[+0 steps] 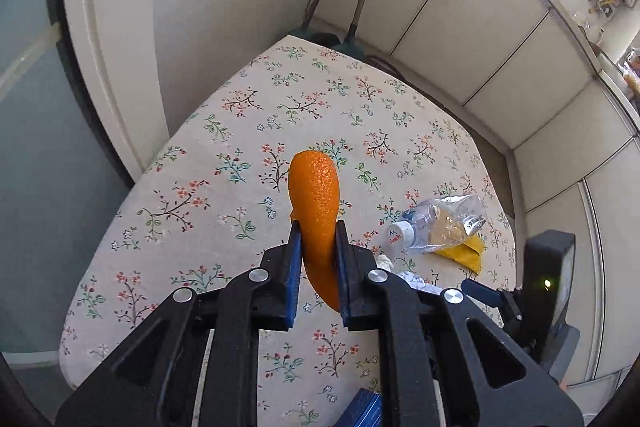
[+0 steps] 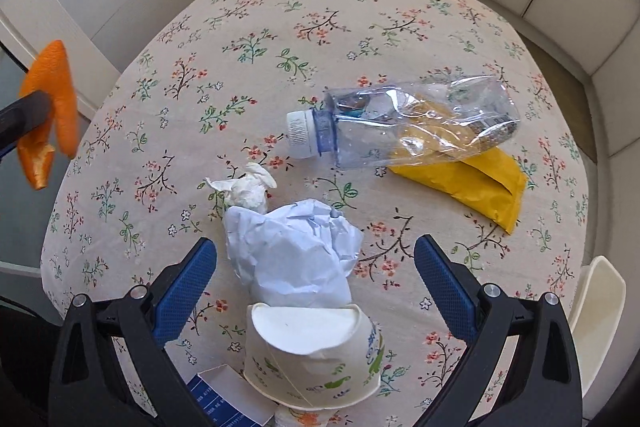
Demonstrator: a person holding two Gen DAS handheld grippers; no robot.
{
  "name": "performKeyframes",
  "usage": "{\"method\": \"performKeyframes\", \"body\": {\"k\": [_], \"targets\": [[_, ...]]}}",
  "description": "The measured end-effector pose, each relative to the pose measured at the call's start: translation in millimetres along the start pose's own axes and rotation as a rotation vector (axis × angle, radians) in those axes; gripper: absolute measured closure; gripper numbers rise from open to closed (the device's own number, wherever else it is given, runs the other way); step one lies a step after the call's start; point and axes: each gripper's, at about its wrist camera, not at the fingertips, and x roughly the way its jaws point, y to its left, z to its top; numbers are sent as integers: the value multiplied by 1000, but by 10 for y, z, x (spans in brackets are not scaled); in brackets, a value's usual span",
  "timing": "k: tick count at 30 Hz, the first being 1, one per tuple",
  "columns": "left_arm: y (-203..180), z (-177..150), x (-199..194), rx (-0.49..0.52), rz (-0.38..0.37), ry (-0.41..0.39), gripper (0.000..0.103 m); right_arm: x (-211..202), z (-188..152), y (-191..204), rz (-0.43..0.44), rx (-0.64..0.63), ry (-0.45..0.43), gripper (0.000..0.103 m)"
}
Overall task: Collect trash
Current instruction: 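Grasp the orange carrot-shaped item with the left gripper while the right grasps the white tissue, then carry the tissue to the white bin and open the right gripper over it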
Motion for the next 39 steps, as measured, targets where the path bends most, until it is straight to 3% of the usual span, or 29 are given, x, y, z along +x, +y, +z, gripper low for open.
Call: {"method": "performKeyframes", "body": {"k": [4,6,7,8,14,28,39], "targets": [[66,-23,-26,-4,-11,16,88,154,24,45,-8,-8,67,8],[100,-36,-17,-5,-10,25,88,198,18,37,14,13,81,21],[113,-38,3,-9,-12,32,88,216,15,27,36,29,91,37],[128,-46,8,-11,-14,38,88,237,14,24,68,43,107,43],[183,-51,24,-23,-9,38,88,88,26,95,58,39,39,45],[-32,-53,-76,11,-30,-17,88,-889,22,-128,132,124,-308,45],[-430,-148,-235,96,-92,-95,88,-1440,-226,-403,27,161,-543,45]]}}
